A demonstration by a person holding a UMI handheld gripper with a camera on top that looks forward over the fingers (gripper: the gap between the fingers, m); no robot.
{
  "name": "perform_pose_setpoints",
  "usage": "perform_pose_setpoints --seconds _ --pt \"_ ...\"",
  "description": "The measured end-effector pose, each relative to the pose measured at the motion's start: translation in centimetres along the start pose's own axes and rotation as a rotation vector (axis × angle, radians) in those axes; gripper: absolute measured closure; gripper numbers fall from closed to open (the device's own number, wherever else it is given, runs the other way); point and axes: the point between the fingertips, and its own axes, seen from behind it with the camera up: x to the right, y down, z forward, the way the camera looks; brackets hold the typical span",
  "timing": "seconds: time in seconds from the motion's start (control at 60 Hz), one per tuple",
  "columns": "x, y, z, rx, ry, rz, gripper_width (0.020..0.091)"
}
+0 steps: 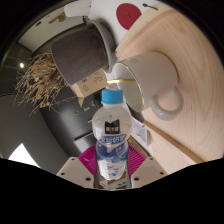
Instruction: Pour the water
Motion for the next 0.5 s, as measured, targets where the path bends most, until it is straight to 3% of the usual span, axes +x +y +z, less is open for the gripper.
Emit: perform_pose_setpoints --seconds 0.25,0.367,0.5 --pt "-5.7 0.4 -1.0 -0.028 0.031 -0.481 0.0742" --pt "-11.1 -2.2 -2.9 0.037 0.009 -0.826 0.0742" --pt "-15.9 -7.7 -4.9 0.157 0.080 -1.213 0.0740"
